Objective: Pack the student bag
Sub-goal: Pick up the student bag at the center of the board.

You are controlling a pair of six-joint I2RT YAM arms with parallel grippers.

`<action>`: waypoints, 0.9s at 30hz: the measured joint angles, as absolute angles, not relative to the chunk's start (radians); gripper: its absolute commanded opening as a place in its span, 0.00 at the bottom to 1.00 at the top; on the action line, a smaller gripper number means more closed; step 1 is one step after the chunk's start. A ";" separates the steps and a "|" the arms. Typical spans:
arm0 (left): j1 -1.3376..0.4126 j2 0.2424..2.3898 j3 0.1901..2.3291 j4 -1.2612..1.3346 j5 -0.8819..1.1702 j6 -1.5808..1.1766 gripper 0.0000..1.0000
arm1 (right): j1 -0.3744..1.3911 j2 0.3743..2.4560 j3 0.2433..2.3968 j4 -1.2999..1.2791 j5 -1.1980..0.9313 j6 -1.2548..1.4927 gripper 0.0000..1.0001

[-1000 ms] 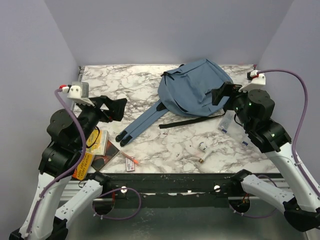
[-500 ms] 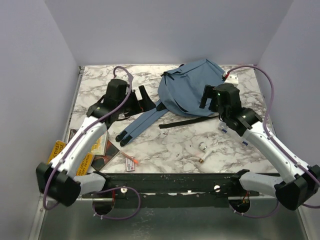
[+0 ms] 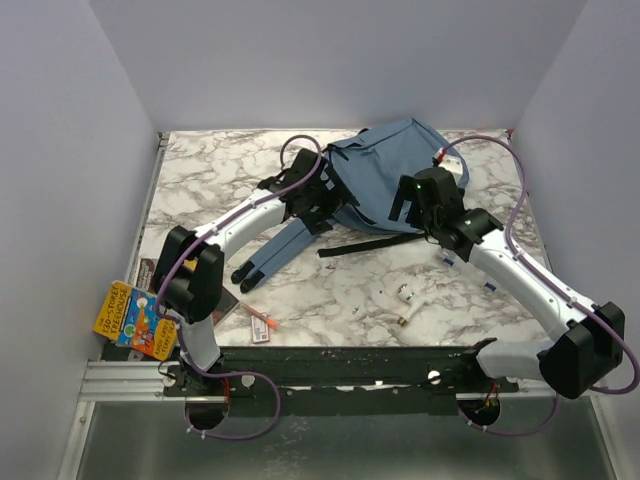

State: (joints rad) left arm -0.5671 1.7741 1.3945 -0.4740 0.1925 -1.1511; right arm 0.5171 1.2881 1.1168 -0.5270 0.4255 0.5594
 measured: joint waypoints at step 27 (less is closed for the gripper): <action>-0.591 2.251 2.266 -0.608 0.107 -1.039 0.08 | 0.517 1.105 1.007 -0.457 0.526 0.516 1.00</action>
